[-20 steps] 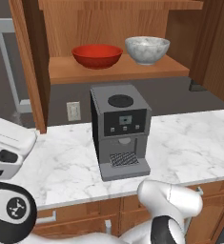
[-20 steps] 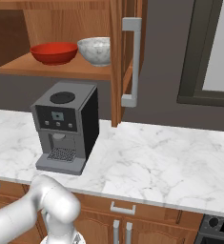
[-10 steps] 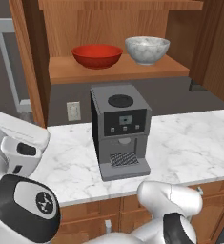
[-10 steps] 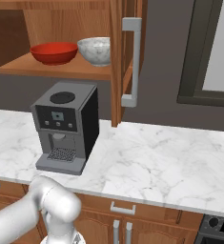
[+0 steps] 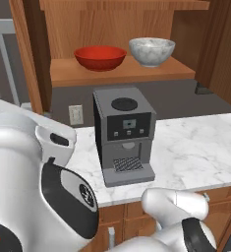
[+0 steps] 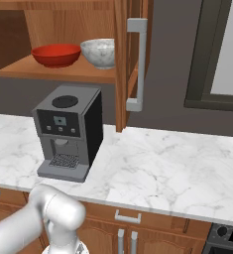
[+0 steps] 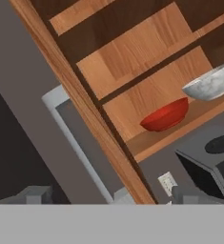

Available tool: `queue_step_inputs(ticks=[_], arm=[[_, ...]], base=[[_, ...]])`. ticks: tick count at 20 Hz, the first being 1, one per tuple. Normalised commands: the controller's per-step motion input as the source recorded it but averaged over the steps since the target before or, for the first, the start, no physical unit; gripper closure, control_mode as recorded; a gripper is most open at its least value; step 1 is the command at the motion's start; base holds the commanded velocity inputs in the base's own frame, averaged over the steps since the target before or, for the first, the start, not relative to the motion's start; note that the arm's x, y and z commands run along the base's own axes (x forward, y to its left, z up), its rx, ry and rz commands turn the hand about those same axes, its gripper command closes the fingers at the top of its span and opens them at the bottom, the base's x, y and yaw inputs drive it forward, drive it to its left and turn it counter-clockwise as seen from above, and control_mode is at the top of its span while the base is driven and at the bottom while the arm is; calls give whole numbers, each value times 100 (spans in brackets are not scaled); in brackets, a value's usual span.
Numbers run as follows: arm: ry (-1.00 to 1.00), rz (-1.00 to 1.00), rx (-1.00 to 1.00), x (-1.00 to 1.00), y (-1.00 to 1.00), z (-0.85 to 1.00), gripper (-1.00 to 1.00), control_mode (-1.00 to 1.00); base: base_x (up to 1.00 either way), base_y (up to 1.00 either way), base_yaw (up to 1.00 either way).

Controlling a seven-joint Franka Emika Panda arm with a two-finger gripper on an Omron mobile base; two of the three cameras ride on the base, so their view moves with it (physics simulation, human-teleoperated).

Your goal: Move the bowls from the cabinet to the plates on the dining table.

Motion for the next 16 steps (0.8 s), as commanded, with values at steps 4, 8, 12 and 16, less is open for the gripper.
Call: queue_step_inputs(ticks=[4,8,12,16], arm=[[2,5,-4,0,-49,6,-100,-100],[3,5,-4,0,-51,3,-100,-100],[7,5,-3,-4,-50,-1,-100,-100],[10,6,-3,-4,-44,-4,-100,-100]], base=[[0,0,0],[0,0,0],[0,0,0],[0,0,0]])
